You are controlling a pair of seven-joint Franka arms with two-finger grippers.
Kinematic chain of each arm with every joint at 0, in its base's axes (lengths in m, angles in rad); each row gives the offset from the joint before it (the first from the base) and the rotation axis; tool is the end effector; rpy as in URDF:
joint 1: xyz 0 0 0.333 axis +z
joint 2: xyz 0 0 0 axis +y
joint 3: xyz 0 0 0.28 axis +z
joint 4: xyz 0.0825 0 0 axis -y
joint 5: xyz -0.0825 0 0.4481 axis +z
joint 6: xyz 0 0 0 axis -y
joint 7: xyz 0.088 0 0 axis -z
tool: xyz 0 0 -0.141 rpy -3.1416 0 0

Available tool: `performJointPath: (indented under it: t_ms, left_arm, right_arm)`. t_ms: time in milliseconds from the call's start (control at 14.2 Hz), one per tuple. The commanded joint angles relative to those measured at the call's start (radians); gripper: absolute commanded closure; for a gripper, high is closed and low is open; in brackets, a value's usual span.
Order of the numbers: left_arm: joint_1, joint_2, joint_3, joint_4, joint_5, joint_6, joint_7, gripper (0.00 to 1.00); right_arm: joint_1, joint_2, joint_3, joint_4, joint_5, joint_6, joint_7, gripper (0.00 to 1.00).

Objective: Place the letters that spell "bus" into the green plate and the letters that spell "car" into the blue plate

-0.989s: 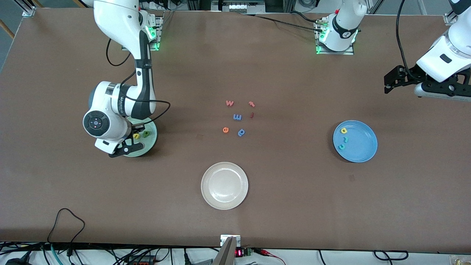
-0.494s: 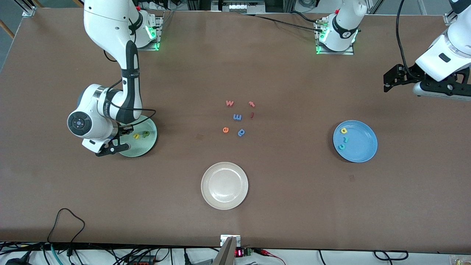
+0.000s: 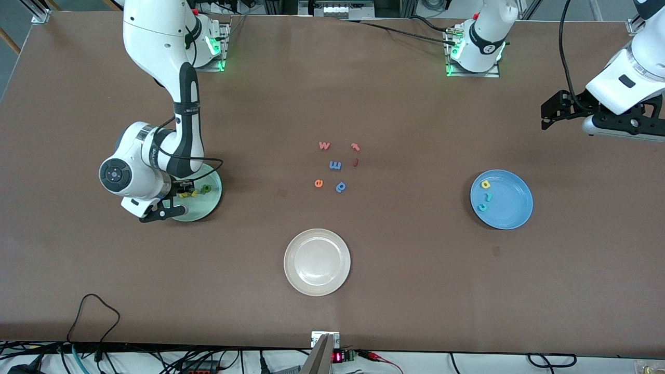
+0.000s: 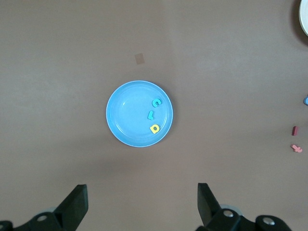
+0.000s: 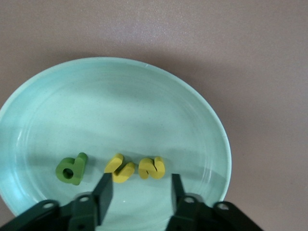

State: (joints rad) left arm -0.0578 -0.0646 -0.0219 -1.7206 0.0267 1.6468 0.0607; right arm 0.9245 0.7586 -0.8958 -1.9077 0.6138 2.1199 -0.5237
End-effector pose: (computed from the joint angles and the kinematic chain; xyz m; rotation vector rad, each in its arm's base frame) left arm 0.6028 -0.0448 0.5200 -3.1056 0.2216 0.0139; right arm 0.6213 0.0216 0.1043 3.0499 0.3693 -0.3020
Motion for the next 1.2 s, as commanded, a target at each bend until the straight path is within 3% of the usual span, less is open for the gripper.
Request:
performJointPath:
  t_ms: [0,424,706,848,989,1130]
  left_arm:
    - [-0.001,-0.008,-0.001,0.013,-0.016,-0.019,0.019,0.00]
    - [-0.002,-0.008,-0.001,0.013,-0.016,-0.019,0.021,0.00]
    - [-0.001,-0.008,-0.030,0.027,-0.016,-0.021,0.011,0.00]
    - [-0.001,-0.006,-0.032,0.029,-0.016,-0.031,0.007,0.00]
    - [0.003,-0.003,-0.032,0.029,-0.016,-0.033,0.014,0.00]
    - [0.001,-0.001,-0.033,0.033,-0.011,-0.038,0.010,0.00]
  right_arm:
    - [0.017,-0.031,-0.034,-0.001,0.023,-0.003,-0.009,0.00]
    - [0.261,-0.082,-0.334,0.099,0.023,-0.147,0.146,0.00]
    - [0.267,-0.082,-0.380,0.179,0.024,-0.231,0.192,0.00]
    - [0.257,-0.082,-0.384,0.219,0.027,-0.242,0.192,0.00]
    - [0.211,-0.091,-0.339,0.280,0.050,-0.259,0.202,0.00]
    - [0.075,-0.172,-0.186,0.373,0.000,-0.316,0.310,0.00]
